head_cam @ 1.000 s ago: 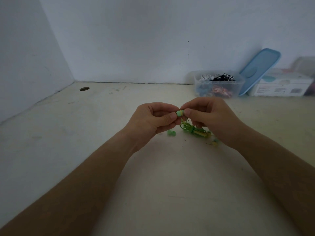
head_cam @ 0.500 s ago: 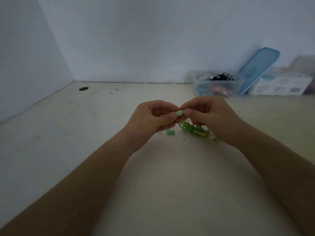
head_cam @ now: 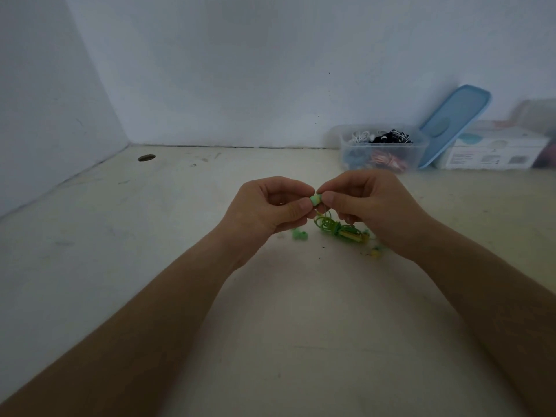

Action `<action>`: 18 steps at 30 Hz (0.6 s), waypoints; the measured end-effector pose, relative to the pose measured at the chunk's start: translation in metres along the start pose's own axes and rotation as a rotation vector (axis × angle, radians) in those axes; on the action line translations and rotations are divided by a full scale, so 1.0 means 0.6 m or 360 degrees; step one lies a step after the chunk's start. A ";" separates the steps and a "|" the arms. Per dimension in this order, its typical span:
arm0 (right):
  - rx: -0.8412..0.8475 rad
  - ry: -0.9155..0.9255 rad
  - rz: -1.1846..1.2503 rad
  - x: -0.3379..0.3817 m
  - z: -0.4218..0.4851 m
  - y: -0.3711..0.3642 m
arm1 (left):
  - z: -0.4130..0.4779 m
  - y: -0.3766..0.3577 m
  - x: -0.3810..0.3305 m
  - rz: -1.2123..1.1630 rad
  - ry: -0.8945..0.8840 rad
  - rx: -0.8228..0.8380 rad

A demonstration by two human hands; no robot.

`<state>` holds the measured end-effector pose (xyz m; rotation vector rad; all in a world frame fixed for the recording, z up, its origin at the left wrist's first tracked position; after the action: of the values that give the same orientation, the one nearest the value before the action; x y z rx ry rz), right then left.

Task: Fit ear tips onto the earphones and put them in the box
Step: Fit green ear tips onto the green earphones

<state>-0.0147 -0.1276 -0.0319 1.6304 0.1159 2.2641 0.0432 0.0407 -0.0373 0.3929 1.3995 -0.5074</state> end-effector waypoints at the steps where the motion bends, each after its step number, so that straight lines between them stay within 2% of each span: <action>1: -0.0017 0.0011 -0.0036 0.001 0.000 0.000 | 0.000 0.000 -0.001 0.0051 -0.0022 0.0002; 8: -0.0193 -0.0004 -0.0081 0.002 0.001 0.005 | -0.002 -0.006 -0.008 0.0162 -0.0127 -0.0018; 13: -0.0478 0.0054 -0.0758 -0.013 0.016 0.024 | 0.003 0.006 -0.006 0.0325 -0.0129 -0.0130; 15: -0.0409 0.0052 -0.0946 -0.022 0.030 0.023 | 0.006 0.013 -0.004 0.0441 -0.0144 -0.0183; 18: -0.0140 -0.0017 -0.1141 -0.037 0.049 0.004 | 0.008 0.021 -0.002 0.0529 -0.0168 -0.0205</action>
<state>0.0184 -0.1410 -0.0413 1.2765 0.5022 1.6799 0.0540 0.0489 -0.0358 0.4766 1.2269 -0.1629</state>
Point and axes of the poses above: each hand's wrist, its own z-axis towards the middle knuckle, its own y-axis out of the back of the hand, x = y × z, the point moved 4 cm from there along z, towards the middle knuckle, and after that the axes turned 3 degrees about -x, right-handed, at the moved point
